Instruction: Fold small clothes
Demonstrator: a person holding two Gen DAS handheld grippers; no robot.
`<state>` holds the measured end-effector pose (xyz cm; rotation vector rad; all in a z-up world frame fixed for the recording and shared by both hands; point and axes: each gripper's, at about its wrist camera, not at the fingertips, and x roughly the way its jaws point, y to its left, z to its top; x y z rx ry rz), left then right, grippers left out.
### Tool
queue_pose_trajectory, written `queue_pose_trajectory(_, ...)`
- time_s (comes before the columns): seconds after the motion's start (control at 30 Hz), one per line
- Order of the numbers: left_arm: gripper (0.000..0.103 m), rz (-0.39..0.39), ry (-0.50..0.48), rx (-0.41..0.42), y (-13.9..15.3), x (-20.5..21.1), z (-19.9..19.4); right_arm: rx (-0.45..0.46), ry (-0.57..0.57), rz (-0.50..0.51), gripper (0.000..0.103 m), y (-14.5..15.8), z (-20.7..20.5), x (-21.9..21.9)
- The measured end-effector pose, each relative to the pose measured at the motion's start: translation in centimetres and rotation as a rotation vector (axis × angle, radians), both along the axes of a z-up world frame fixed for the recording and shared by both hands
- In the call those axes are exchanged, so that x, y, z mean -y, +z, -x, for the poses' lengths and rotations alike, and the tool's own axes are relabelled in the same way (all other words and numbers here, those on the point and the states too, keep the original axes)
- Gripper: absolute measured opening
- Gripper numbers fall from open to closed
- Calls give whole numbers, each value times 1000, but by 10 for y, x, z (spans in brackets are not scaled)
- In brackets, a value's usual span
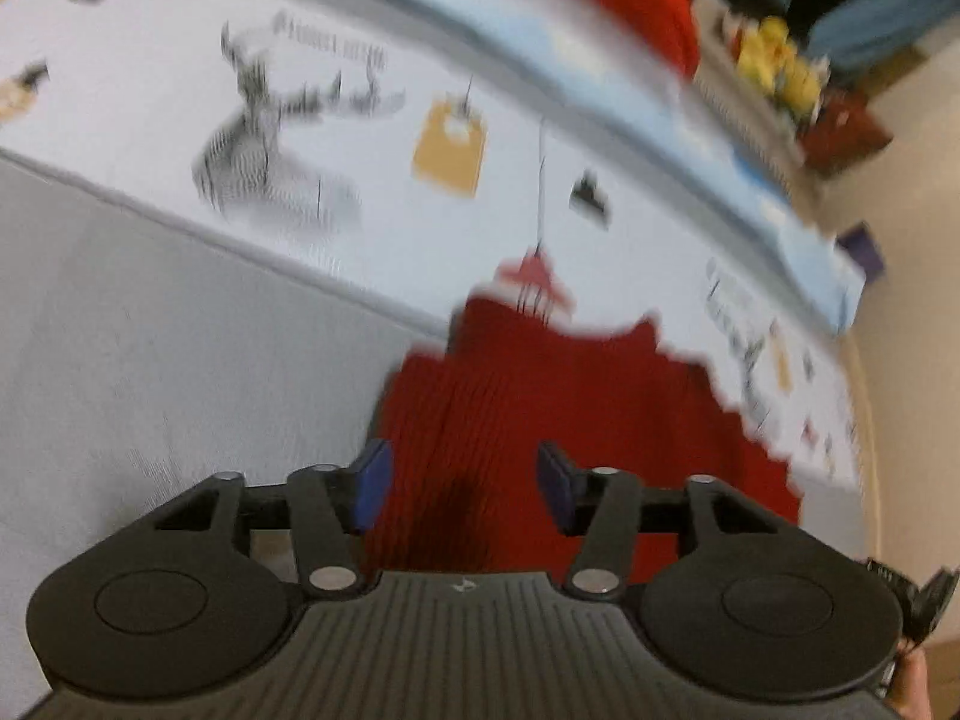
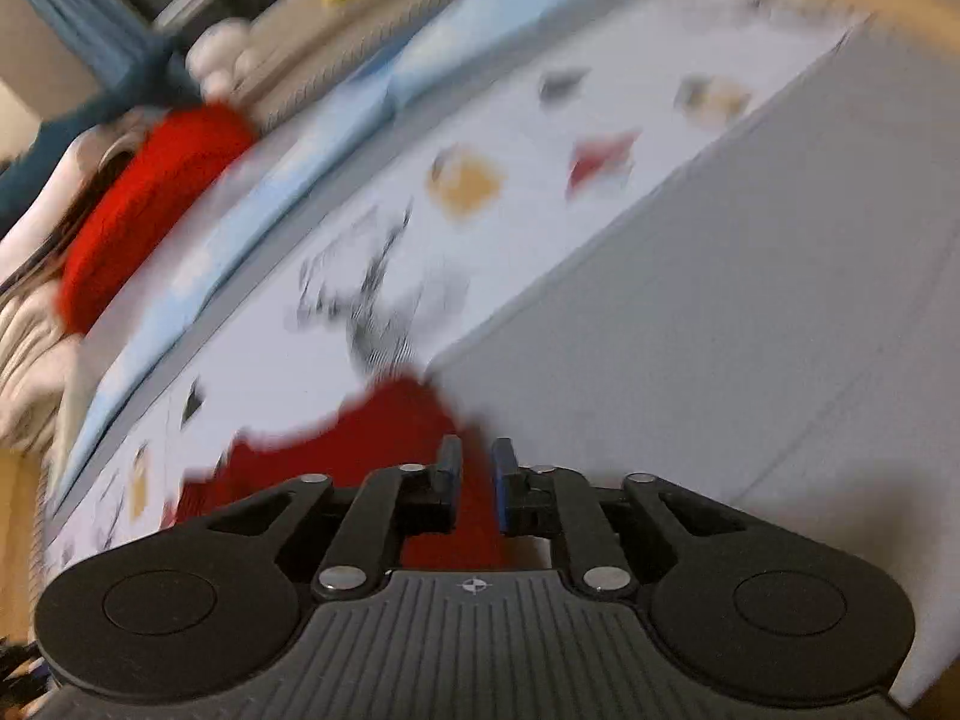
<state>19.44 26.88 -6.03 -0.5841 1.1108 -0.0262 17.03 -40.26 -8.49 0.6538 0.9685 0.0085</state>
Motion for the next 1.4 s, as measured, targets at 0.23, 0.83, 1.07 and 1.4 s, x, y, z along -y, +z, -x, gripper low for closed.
queue_pose_trajectory(0.23,60,18,24,-90,-47,-4,-5,-90,102,29,37,-47,-12,-22)
queue_pose_trajectory(0.83,11,-111,94,428,31,-3,7,451,2,99,8,49,7,-19)
queue_pose_trajectory(1.07,30,-40,-18,76,-11,7,-10,173,-11,179,14,0,-34,-28)
queue_pose_trajectory(1.4,48,-89,-262,-83,-22,9,49,-149,107,61,33,-33,13,-15)
